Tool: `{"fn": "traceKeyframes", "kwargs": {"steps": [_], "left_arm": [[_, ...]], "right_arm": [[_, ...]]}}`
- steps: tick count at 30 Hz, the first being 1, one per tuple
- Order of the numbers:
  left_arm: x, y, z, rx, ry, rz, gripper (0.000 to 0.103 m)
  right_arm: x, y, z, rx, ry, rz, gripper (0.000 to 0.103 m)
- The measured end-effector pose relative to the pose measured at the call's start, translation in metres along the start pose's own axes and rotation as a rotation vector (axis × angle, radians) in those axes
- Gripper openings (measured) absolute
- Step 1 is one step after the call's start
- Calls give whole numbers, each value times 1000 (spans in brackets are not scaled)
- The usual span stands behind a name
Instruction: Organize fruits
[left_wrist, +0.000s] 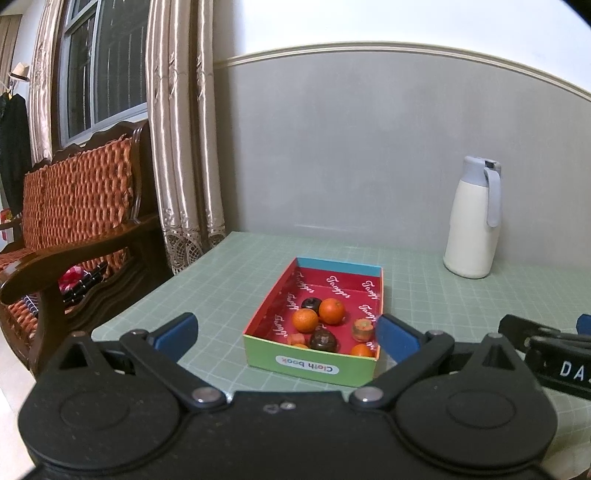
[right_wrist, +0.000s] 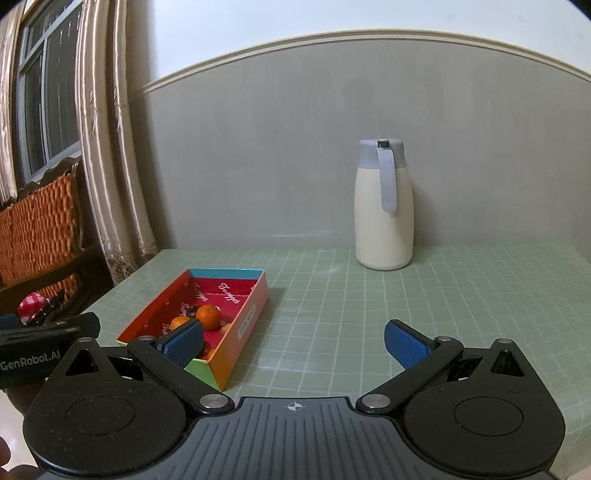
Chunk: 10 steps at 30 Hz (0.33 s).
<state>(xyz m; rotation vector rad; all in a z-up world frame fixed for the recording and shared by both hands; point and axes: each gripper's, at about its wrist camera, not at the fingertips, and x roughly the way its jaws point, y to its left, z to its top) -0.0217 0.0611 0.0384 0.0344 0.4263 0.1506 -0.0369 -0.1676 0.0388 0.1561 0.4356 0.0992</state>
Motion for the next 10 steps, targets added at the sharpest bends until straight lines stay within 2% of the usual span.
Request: {"fn": "traceKeyframes", "kwargs": {"steps": [4, 7, 10], "left_arm": [[1, 0, 0, -3, -5, -21, 97], [2, -2, 1, 4, -16, -30, 93], [3, -7, 1, 20, -28, -27, 94]], "right_arm": [[2, 1, 0, -5, -3, 0, 103], [3, 2, 1, -3, -8, -6, 103], [7, 1, 2, -6, -2, -6, 103]]}}
